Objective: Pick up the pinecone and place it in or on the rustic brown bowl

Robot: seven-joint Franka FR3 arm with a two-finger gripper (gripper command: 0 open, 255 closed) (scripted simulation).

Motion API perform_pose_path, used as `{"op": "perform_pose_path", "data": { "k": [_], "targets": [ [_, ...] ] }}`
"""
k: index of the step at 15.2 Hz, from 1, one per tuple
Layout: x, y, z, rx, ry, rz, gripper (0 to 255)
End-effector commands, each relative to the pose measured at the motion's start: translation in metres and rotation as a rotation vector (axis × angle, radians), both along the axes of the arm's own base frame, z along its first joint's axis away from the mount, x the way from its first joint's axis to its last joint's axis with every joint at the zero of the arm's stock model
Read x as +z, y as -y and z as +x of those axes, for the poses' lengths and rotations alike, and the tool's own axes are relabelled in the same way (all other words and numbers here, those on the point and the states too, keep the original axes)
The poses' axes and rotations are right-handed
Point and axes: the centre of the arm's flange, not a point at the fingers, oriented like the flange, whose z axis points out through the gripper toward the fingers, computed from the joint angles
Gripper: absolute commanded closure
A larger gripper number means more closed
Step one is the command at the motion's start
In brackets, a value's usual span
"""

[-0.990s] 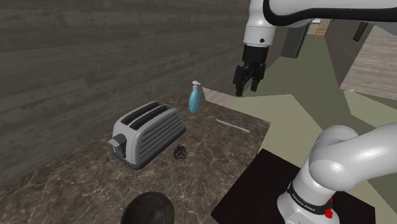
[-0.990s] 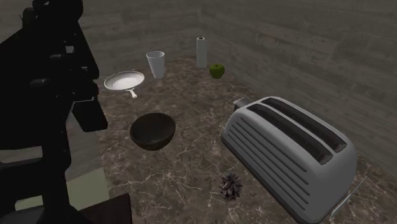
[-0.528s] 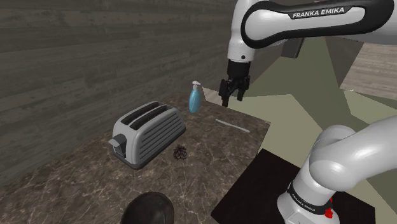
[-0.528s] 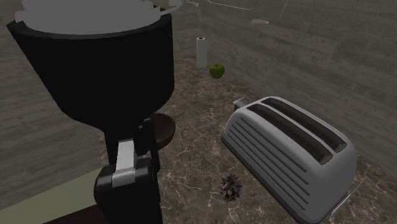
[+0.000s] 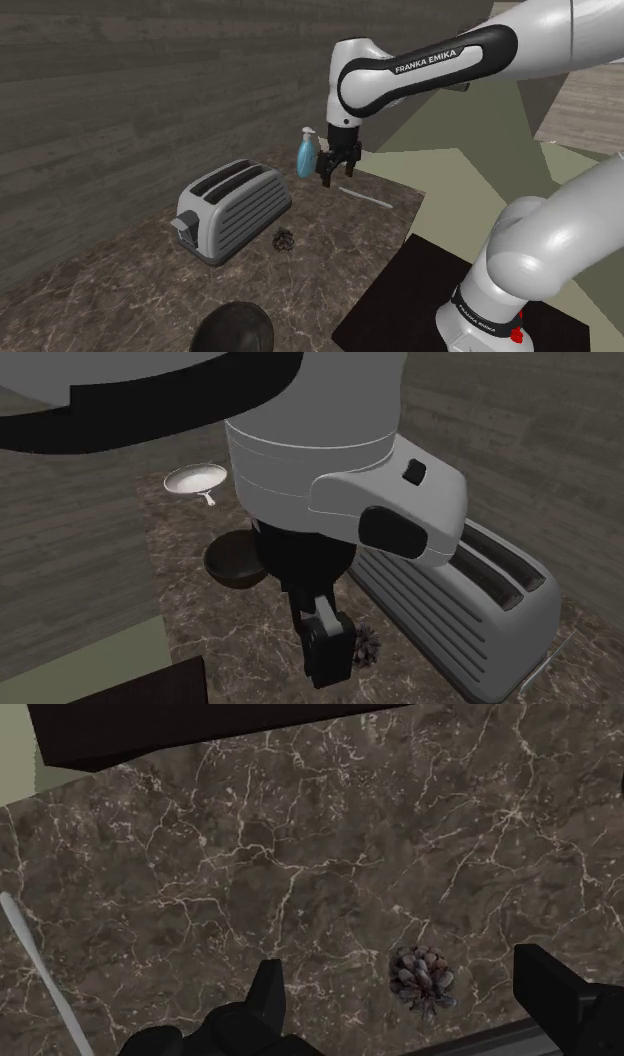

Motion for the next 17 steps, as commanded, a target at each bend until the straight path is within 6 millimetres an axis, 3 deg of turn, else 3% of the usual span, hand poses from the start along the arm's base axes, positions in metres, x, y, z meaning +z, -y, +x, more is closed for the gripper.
{"op": "perform_pose_path", "data": {
  "k": [1, 17],
  "targets": [
    [-0.023, -0.010, 0.016, 0.006, 0.002, -0.003, 0],
    [-0.185, -0.066, 0.141, 0.053, 0.004, -0.032, 0]
  ]
}}
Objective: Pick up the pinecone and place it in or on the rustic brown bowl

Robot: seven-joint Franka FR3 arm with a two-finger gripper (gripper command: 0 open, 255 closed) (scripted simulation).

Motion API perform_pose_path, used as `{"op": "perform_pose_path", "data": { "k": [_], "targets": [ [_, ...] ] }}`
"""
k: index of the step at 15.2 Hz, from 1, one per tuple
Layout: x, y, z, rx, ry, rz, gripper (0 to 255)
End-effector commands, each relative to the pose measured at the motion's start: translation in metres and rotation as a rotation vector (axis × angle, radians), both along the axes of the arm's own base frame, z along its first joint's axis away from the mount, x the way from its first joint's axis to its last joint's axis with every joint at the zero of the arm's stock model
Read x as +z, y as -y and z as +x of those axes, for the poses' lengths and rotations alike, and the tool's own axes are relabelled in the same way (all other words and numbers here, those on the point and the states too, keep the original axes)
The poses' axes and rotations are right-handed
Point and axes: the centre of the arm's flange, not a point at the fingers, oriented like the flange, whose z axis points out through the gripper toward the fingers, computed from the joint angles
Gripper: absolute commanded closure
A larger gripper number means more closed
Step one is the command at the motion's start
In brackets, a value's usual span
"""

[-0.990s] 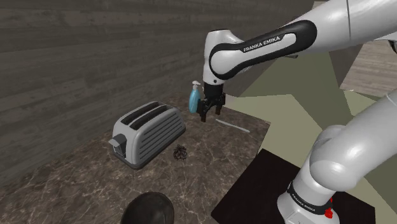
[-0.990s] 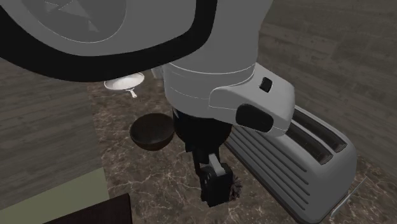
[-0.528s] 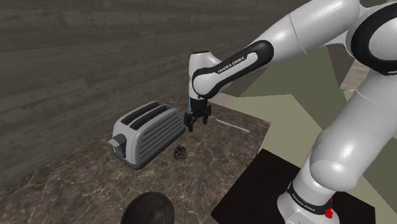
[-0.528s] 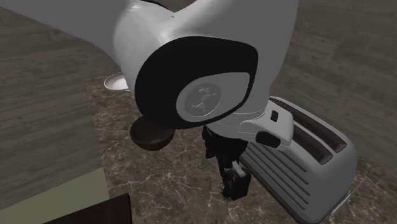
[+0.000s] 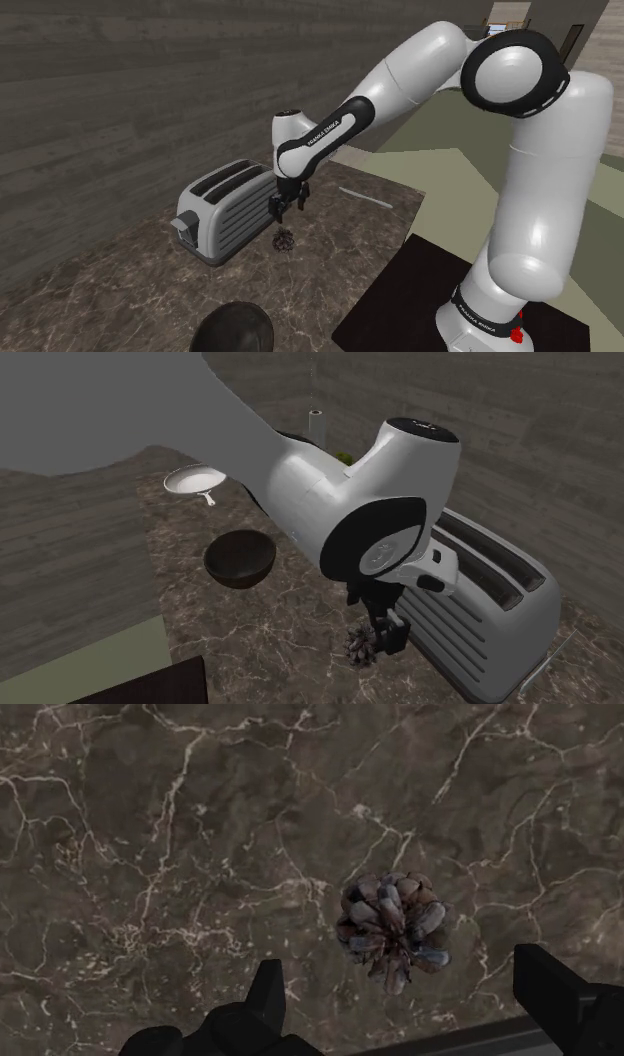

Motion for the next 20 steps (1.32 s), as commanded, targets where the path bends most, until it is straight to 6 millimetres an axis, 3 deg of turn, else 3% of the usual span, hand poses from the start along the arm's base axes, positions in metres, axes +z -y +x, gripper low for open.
{"op": "perform_pose_path", "data": {
  "k": [1, 3, 10, 18, 19, 20],
  "targets": [
    [-0.022, -0.009, 0.015, 0.006, 0.000, -0.004, 0],
    [-0.041, -0.015, 0.030, 0.012, 0.001, -0.007, 0],
    [-0.078, -0.016, 0.029, 0.012, 0.001, -0.007, 0],
    [-0.081, -0.016, 0.028, 0.012, 0.001, -0.007, 0],
    [-0.081, -0.016, 0.028, 0.012, 0.001, -0.007, 255],
    [-0.081, -0.016, 0.028, 0.012, 0.001, -0.007, 255]
  ]
}}
